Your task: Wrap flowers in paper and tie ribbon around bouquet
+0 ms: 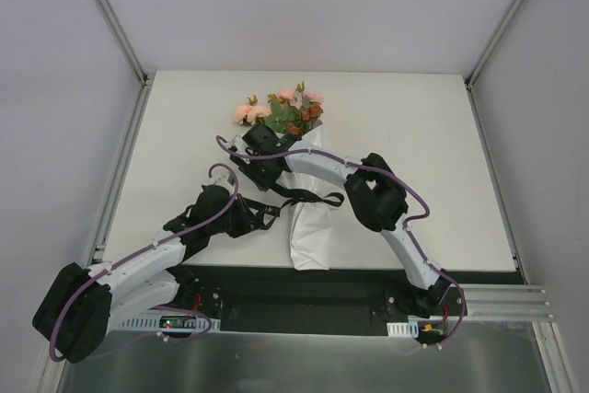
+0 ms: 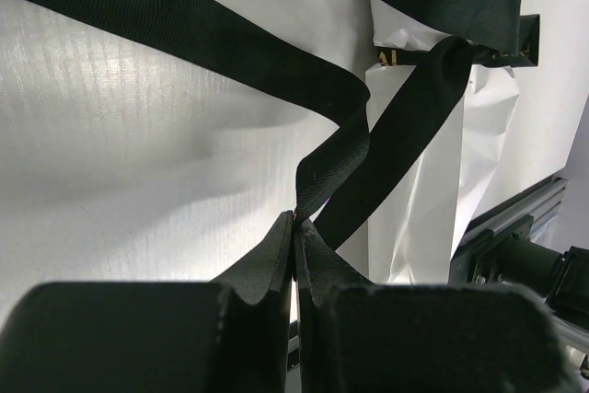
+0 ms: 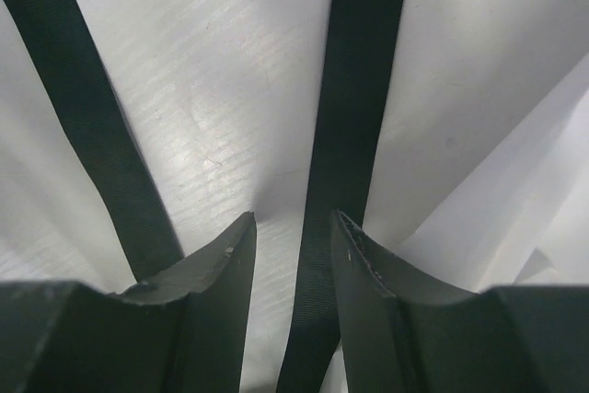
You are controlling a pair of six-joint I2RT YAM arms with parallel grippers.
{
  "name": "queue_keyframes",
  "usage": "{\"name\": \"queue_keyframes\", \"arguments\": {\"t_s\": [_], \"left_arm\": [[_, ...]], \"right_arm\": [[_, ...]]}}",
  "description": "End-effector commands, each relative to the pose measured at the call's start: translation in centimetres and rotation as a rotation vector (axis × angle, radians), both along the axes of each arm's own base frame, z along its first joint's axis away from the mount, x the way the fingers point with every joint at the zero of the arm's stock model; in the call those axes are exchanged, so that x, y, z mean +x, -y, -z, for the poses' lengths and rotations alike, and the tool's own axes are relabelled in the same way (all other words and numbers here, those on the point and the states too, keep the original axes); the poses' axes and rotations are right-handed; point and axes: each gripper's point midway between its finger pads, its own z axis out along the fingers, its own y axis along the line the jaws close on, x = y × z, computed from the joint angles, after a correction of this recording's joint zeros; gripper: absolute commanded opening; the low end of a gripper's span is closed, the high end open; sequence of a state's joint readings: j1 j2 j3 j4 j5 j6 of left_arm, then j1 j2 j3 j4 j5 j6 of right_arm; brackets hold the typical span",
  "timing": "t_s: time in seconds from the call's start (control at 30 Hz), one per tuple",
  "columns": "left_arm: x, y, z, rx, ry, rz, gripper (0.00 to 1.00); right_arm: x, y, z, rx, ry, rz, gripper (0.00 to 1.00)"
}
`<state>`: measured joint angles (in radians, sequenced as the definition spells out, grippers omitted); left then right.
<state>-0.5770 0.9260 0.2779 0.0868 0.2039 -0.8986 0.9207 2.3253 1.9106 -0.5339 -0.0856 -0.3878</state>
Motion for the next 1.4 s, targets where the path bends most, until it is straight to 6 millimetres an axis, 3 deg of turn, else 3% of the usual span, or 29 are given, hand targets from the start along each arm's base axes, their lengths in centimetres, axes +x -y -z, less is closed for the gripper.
{"name": "queue_keyframes", "arguments": {"t_s": [0.0,0.1,0.23,0.4,0.6,0.87,0.97,1.1,1.17,1.2,1.27,1.37], "left_arm": [[0.0,0.2,0.3,-0.002,0.008,0.007,0.00],[0.1,0.3,0.2,-0.001,0.009,0.011,0.00],[0.0,0.4,0.4,-0.001,0.002,0.015,0.00],[0.0,0.4,0.3,-0.005,0.006,0.021,0.00],[0.2,0.4,0.0,-0.005,0.016,0.019,0.00],[0.1,0.5,0.0,-0.009,0.017,0.023,0.00],[0.2,0.5,-0.1,-0.009,0.023,0.023,0.00],[0.2,0.5,0.0,-0.007,0.021,0.024,0.00],[0.2,0.5,0.0,-0.005,0.019,0.023,0.00],[0.2,0.5,0.1,-0.003,0.018,0.023,0.00],[0.2,0.4,0.2,0.000,0.016,0.021,0.00],[0.3,0.3,0.2,0.008,0.026,0.021,0.00]], "right_arm": [[0.8,-0.9,-4.5,0.057,0.064,-0.023,0.41],[1.1,-1.3,-6.2,0.095,0.089,-0.033,0.44],[2.4,-1.3,-6.3,0.101,0.104,-0.014,0.47],[3.3,-0.7,-3.5,0.042,0.073,-0.003,0.47],[2.1,-0.4,0.0,-0.014,0.018,-0.046,0.47],[0.9,-1.0,1.6,-0.055,0.012,-0.089,0.47],[0.8,-0.8,2.3,-0.079,-0.006,-0.086,0.42],[0.7,-0.5,2.5,-0.086,-0.012,-0.081,0.20],[0.9,-0.8,2.0,-0.070,-0.012,-0.073,0.11],[0.9,-1.2,1.0,-0.032,-0.024,-0.070,0.01],[1.0,-1.9,-0.9,0.033,-0.040,-0.064,0.00],[0.7,-2.9,-5.5,0.191,-0.092,-0.062,0.00]]}}
